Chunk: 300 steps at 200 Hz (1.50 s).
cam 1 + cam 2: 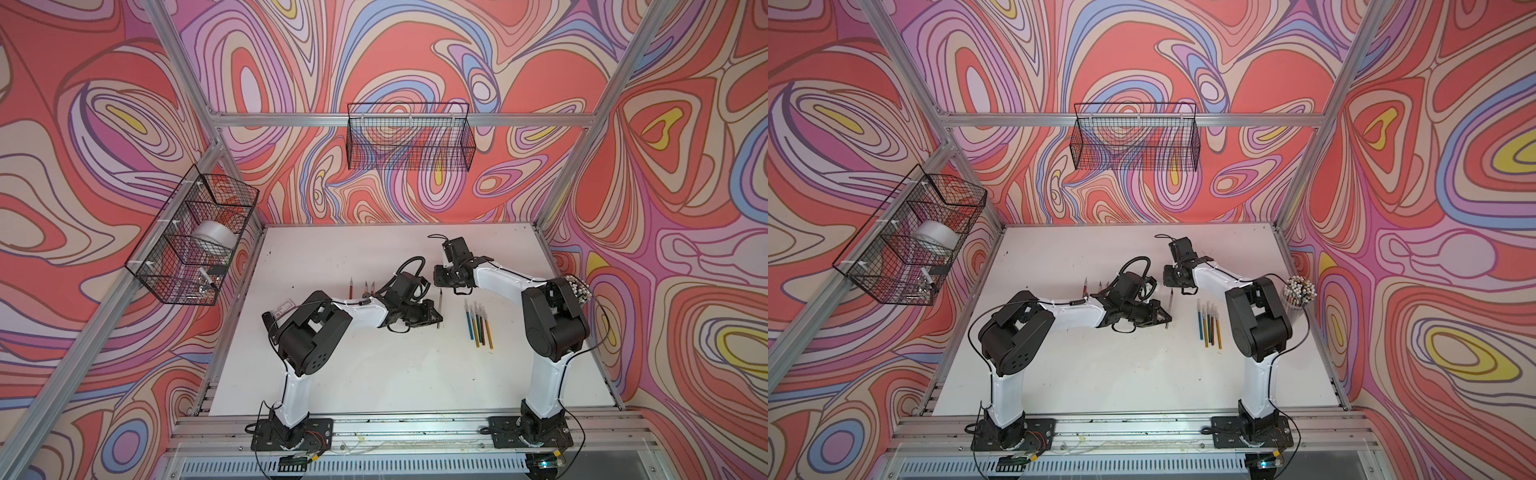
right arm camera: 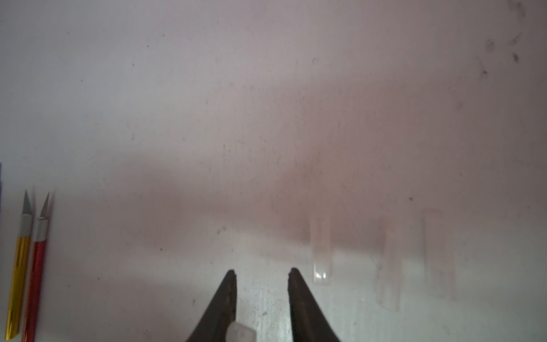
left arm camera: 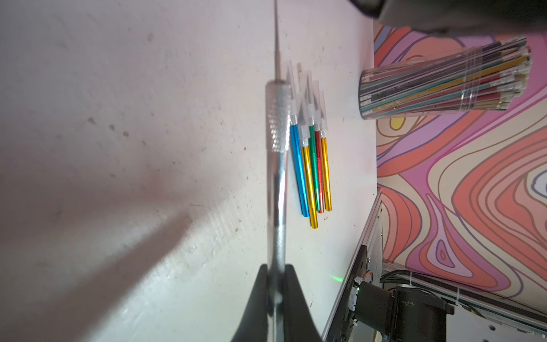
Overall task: Remove protective caps from carving knives
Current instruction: Place the protective sleeve at the center of the board.
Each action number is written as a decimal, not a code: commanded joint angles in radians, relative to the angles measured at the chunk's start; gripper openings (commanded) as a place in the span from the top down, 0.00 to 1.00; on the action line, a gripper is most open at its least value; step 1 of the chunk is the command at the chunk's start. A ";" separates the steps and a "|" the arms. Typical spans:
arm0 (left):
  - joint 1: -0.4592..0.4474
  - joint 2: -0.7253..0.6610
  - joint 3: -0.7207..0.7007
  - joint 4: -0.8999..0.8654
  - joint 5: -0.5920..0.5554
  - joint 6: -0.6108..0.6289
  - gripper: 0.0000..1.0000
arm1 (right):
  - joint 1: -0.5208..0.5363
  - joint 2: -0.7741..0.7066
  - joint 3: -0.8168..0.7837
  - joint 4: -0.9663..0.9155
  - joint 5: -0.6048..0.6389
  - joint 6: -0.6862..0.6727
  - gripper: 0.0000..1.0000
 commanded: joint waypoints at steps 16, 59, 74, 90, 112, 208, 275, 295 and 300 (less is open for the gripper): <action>0.014 0.045 0.047 0.017 0.020 -0.008 0.99 | -0.002 -0.045 -0.024 0.015 -0.011 0.006 0.68; 0.032 0.073 0.061 0.041 0.017 -0.031 0.99 | -0.002 -0.049 -0.031 0.011 -0.007 0.006 0.68; 0.036 0.078 0.061 0.052 0.017 -0.037 0.99 | -0.003 -0.047 -0.030 0.009 -0.006 0.006 0.68; 0.041 0.085 0.067 0.056 0.018 -0.040 0.99 | -0.002 -0.047 -0.033 0.010 -0.003 0.005 0.68; 0.042 0.093 0.071 0.058 0.018 -0.043 0.99 | -0.002 -0.047 -0.037 0.008 0.004 0.007 0.68; 0.045 0.093 0.053 0.075 0.019 -0.047 0.99 | -0.003 -0.052 -0.028 -0.007 0.028 0.001 0.68; 0.044 0.072 0.031 0.083 0.032 -0.044 0.99 | -0.002 -0.039 -0.012 -0.022 0.062 0.011 0.69; 0.044 0.073 0.008 0.102 0.031 -0.053 0.98 | -0.002 -0.036 -0.003 -0.027 0.074 0.015 0.69; 0.044 0.072 0.004 0.104 0.030 -0.054 0.99 | -0.002 -0.037 -0.001 -0.029 0.078 0.016 0.69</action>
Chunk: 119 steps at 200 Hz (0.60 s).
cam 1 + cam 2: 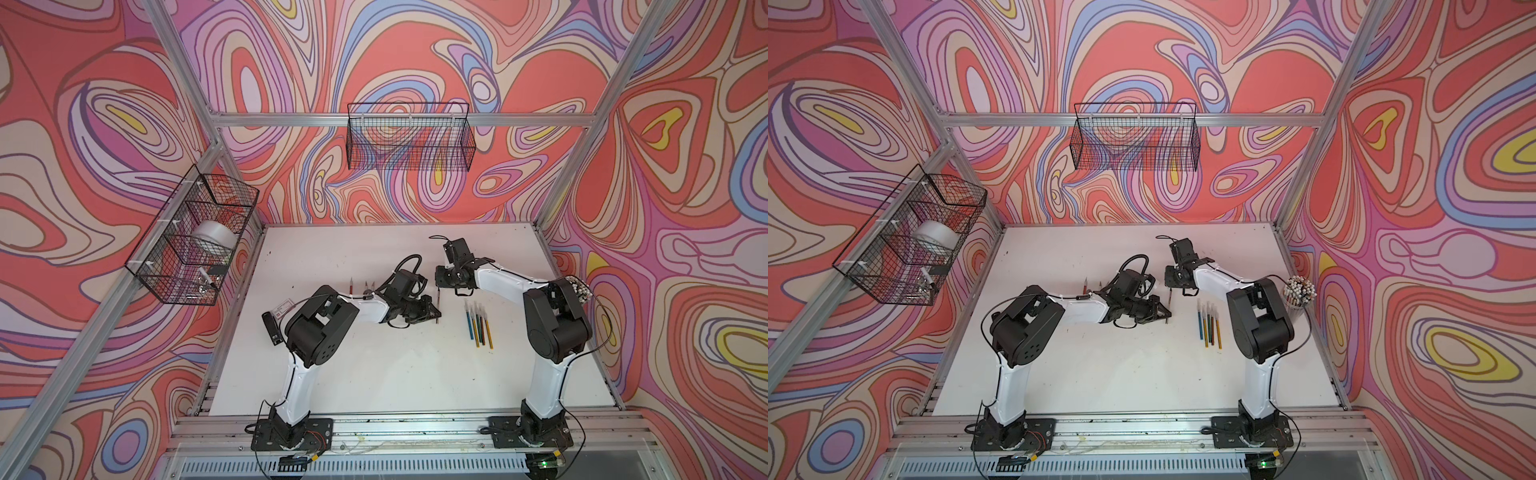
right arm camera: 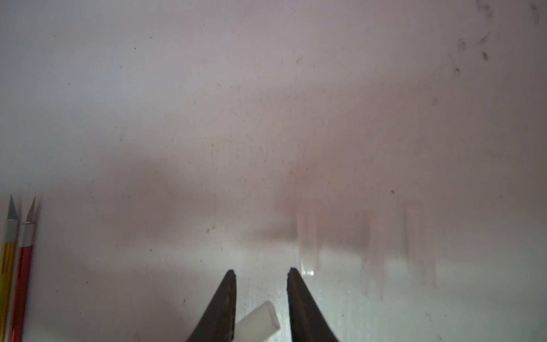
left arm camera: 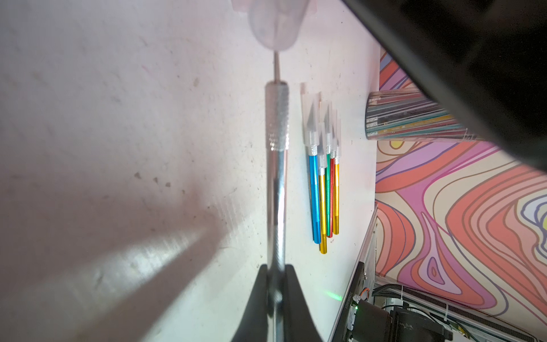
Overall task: Remove protective caps from carving knives
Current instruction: Place the protective sleeve at the center of the board.
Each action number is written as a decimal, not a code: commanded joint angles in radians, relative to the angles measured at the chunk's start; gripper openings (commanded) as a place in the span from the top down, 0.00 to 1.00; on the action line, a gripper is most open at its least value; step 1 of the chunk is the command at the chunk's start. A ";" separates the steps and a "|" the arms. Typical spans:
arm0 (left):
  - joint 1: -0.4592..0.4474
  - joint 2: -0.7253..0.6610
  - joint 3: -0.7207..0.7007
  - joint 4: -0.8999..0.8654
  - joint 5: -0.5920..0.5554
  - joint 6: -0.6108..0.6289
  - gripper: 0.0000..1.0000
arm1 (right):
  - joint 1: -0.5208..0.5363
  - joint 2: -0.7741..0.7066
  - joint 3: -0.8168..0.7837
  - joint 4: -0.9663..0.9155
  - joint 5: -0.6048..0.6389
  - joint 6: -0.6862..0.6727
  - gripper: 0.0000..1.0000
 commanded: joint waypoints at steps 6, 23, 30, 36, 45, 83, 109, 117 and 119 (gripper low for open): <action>0.009 -0.010 -0.035 0.057 0.006 -0.014 0.99 | -0.003 -0.022 0.023 -0.035 0.040 0.008 0.69; 0.009 -0.010 -0.050 0.075 0.006 -0.023 0.99 | -0.002 -0.025 0.031 -0.041 0.055 0.007 0.69; 0.009 -0.011 -0.054 0.080 0.006 -0.026 0.99 | -0.003 -0.027 0.034 -0.043 0.058 0.004 0.69; 0.009 -0.011 -0.057 0.082 0.006 -0.027 0.98 | -0.002 -0.030 0.037 -0.045 0.061 0.003 0.69; 0.009 -0.014 -0.061 0.086 0.007 -0.028 0.98 | -0.003 -0.030 0.041 -0.048 0.063 0.001 0.69; 0.009 -0.044 -0.082 0.067 -0.006 -0.006 0.99 | -0.002 -0.047 0.034 -0.059 0.068 -0.002 0.74; 0.009 -0.084 -0.102 0.023 -0.025 0.039 0.98 | -0.002 -0.074 -0.003 -0.069 0.036 -0.004 0.76; 0.009 -0.098 -0.111 0.010 -0.031 0.056 0.98 | -0.003 -0.090 -0.026 -0.063 0.019 -0.004 0.77; 0.009 -0.101 -0.114 0.007 -0.035 0.060 0.98 | -0.002 -0.094 -0.030 -0.063 0.016 -0.004 0.77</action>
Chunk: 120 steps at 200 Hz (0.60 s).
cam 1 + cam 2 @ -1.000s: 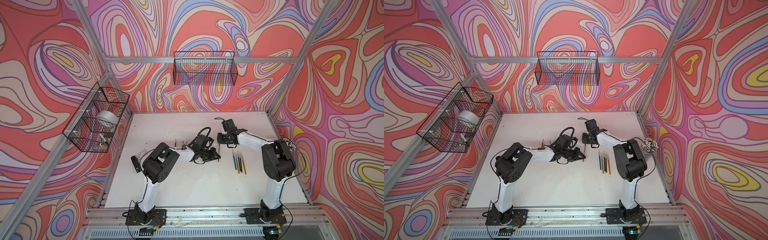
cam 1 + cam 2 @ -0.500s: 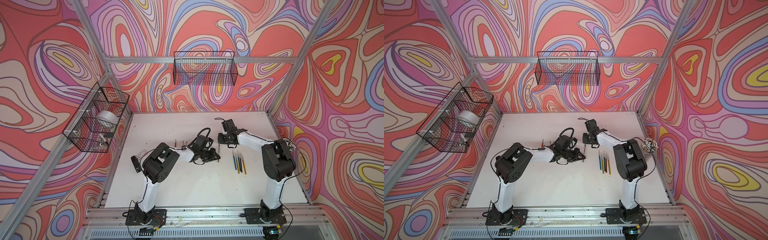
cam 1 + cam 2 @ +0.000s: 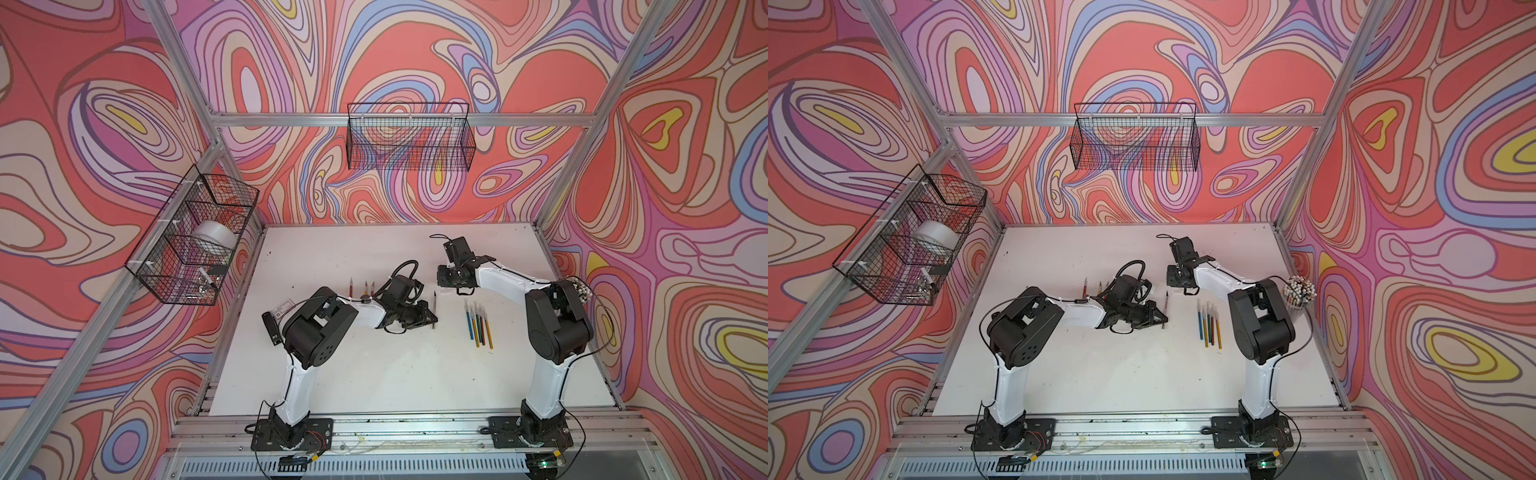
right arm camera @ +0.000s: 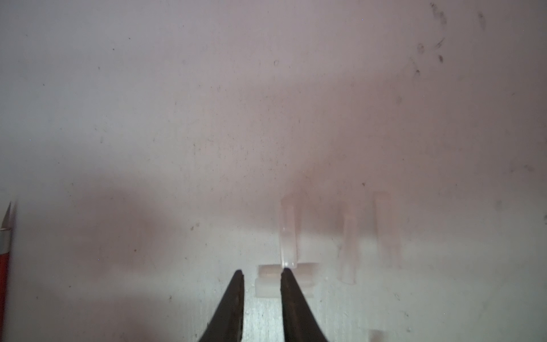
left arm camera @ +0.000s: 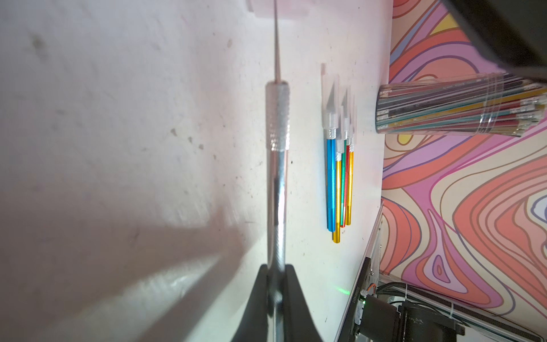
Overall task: Remove protective caps from carving knives
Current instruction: Place the protective sleeve at the center of the board, then place the carving knife at the center of the board.
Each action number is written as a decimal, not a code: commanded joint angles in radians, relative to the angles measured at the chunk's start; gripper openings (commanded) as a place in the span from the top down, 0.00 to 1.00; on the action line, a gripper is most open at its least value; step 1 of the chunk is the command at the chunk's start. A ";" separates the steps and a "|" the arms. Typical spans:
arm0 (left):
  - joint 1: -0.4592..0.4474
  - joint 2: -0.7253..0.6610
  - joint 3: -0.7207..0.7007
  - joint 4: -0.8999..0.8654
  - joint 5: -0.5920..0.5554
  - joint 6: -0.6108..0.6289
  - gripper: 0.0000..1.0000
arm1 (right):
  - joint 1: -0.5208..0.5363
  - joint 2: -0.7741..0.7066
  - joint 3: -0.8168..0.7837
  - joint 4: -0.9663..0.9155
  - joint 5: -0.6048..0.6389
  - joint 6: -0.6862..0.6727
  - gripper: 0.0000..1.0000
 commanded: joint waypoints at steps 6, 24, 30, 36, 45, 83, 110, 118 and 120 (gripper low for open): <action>0.008 -0.082 -0.033 -0.043 -0.034 0.067 0.98 | -0.002 -0.085 -0.057 -0.005 -0.038 -0.004 0.77; 0.008 -0.113 -0.056 -0.079 -0.057 0.097 0.98 | -0.003 -0.127 -0.105 0.003 -0.072 -0.003 0.77; 0.009 -0.122 -0.064 -0.091 -0.068 0.105 0.98 | -0.002 -0.132 -0.120 0.004 -0.086 -0.002 0.77; 0.010 -0.132 -0.071 -0.104 -0.076 0.113 0.98 | -0.003 -0.163 -0.135 0.005 -0.098 -0.002 0.77; 0.010 -0.145 -0.079 -0.132 -0.096 0.126 0.98 | -0.003 -0.187 -0.158 0.006 -0.110 -0.003 0.77; 0.012 -0.207 -0.051 -0.393 -0.277 0.216 0.99 | -0.002 -0.296 -0.261 0.035 -0.216 0.005 0.74; 0.016 -0.242 -0.006 -0.584 -0.430 0.275 0.99 | -0.003 -0.380 -0.344 0.080 -0.288 0.021 0.72; 0.017 -0.244 0.012 -0.628 -0.467 0.290 0.99 | -0.002 -0.401 -0.361 0.093 -0.314 0.026 0.71; 0.017 -0.244 0.019 -0.638 -0.476 0.294 0.99 | -0.002 -0.405 -0.367 0.097 -0.319 0.028 0.70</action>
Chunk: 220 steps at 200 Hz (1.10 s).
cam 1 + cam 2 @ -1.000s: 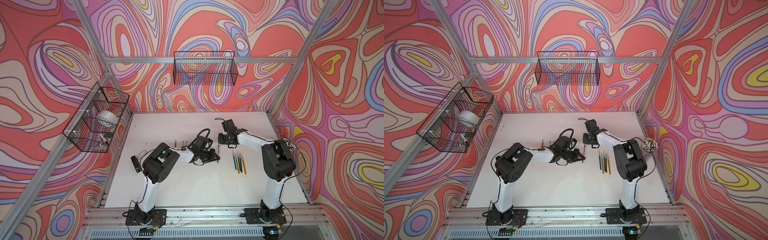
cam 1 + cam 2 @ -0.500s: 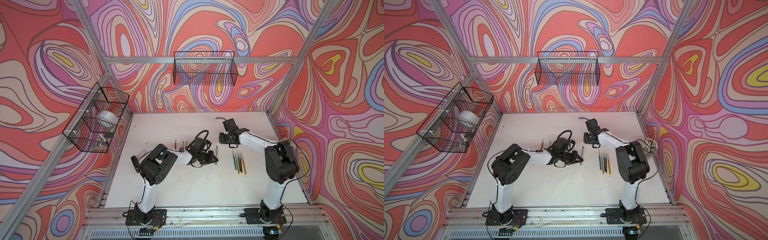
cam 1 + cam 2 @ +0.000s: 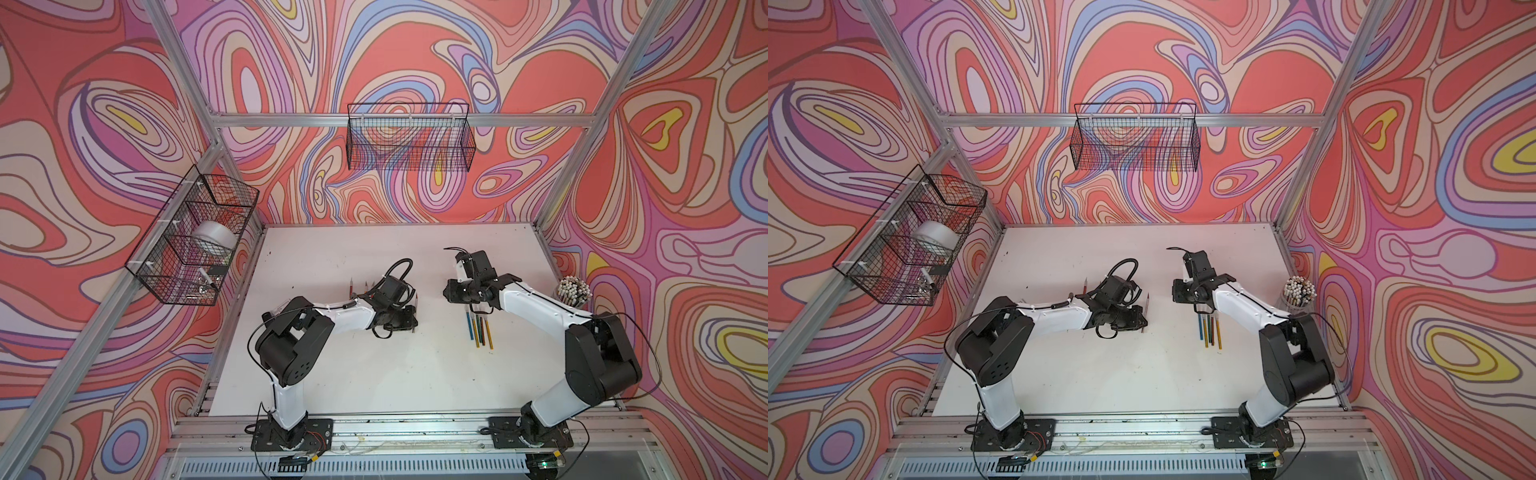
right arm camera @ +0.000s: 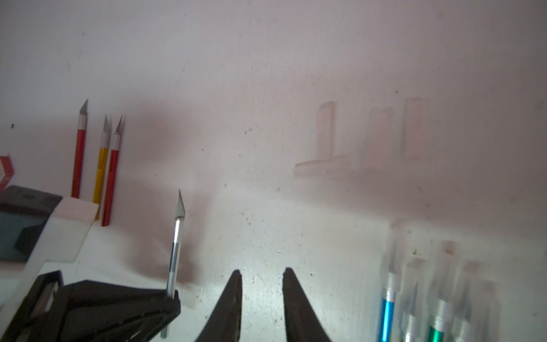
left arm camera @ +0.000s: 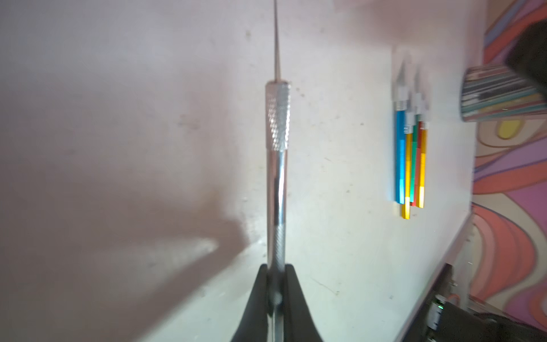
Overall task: Remove protective caps from carving knives
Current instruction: Place the carving knife at the center of the board.
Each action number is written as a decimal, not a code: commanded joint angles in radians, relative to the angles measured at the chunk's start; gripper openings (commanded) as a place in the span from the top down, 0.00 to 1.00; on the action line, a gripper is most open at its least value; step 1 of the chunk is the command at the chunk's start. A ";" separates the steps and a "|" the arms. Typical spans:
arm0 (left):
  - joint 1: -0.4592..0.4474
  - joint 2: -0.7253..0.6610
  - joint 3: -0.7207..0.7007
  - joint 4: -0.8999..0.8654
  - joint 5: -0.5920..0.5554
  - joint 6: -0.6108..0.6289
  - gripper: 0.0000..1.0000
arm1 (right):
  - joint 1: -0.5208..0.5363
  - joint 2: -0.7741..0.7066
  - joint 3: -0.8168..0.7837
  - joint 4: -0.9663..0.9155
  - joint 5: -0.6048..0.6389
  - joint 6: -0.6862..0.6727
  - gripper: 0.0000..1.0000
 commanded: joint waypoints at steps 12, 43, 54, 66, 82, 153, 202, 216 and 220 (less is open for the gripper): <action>0.012 -0.036 0.090 -0.299 -0.238 0.099 0.99 | -0.002 -0.094 -0.083 0.084 -0.134 0.031 0.69; 0.030 -0.013 0.151 -0.384 -0.312 0.121 0.99 | 0.000 -0.168 -0.151 0.137 -0.189 0.056 0.62; 0.037 0.006 0.179 -0.413 -0.330 0.127 0.99 | -0.002 -0.186 -0.163 0.140 -0.194 0.061 0.61; 0.043 0.026 0.211 -0.444 -0.360 0.132 0.99 | -0.003 -0.203 -0.177 0.138 -0.192 0.063 0.59; 0.053 0.055 0.252 -0.477 -0.390 0.136 0.98 | -0.001 -0.222 -0.191 0.132 -0.188 0.066 0.58; 0.082 0.145 0.382 -0.598 -0.503 0.157 0.96 | -0.001 -0.255 -0.216 0.100 -0.164 0.053 0.57; 0.095 0.173 0.399 -0.625 -0.538 0.154 0.93 | -0.001 -0.243 -0.213 0.099 -0.174 0.053 0.56; 0.098 0.185 0.402 -0.626 -0.536 0.158 0.92 | -0.001 -0.244 -0.210 0.097 -0.173 0.053 0.56; 0.098 0.188 0.403 -0.625 -0.538 0.158 0.92 | -0.001 -0.243 -0.208 0.096 -0.171 0.053 0.55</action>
